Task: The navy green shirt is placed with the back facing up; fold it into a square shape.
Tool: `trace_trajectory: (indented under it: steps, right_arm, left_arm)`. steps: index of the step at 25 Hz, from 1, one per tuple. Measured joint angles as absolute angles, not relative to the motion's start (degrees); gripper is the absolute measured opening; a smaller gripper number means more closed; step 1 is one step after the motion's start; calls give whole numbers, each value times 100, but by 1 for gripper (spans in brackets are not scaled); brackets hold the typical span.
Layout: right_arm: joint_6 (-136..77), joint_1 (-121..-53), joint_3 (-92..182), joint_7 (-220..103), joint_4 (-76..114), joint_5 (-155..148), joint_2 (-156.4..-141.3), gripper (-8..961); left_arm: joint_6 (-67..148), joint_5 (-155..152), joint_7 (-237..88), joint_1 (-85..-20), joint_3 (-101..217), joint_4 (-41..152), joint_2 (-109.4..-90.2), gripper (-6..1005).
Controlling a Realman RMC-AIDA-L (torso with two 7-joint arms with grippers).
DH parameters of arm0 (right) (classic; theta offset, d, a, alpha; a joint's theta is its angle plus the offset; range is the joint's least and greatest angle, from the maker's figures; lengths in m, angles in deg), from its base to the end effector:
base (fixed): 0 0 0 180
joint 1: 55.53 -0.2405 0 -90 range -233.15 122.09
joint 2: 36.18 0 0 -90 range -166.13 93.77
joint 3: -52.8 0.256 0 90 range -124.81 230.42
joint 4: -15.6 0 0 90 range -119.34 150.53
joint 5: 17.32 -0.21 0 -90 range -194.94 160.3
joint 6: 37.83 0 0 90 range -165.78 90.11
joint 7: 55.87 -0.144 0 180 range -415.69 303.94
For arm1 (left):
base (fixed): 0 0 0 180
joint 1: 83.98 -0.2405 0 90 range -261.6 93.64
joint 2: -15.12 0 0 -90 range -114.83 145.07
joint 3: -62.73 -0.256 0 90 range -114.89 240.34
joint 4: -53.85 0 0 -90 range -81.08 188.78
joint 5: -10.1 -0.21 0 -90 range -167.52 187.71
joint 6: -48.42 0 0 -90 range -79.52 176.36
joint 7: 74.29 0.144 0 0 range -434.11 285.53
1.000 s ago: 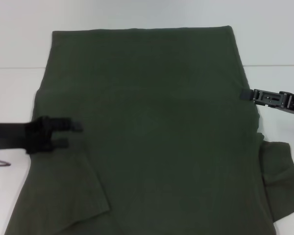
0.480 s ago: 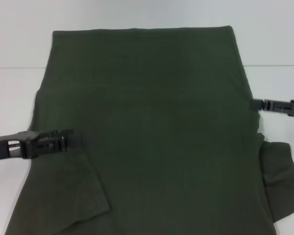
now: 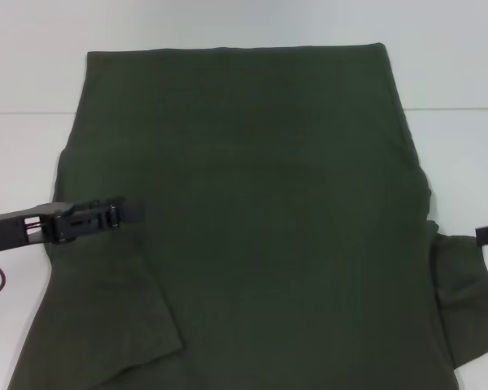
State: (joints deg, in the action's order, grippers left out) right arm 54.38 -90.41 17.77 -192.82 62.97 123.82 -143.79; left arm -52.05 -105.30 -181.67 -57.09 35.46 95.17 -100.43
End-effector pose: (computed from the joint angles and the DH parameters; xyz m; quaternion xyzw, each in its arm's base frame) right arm 0.3084 0.3573 0.1050 -0.7846 0.5961 0.0512 0.1628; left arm -0.2856 0.3112 0.0611 -0.8384 -0.4318 -0.3200 0.0907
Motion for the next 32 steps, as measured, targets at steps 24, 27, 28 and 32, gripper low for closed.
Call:
trace_trajectory:
  steps: [24, 27, 28, 32]
  right_arm:
    - [5041, -9017, 1408, -18889, 6234, 13080, -14736, 942]
    - [5000, -9005, 1388, -18883, 6234, 13082, -14739, 942]
    - [4989, -8999, 1393, -18879, 6244, 13082, -14740, 941]
    - [4908, -8979, 1418, -18876, 6281, 13061, -14739, 941]
  left_arm:
    - [-5226, -10353, -18207, -5719, 3548, 9525, -10175, 738]
    - [-5221, -10353, -18209, -5726, 3548, 9525, -10178, 738]
    - [-5216, -10353, -18209, -5732, 3548, 9525, -10181, 738]
    - [-5216, -10353, -18212, -5742, 3548, 9525, -10186, 738]
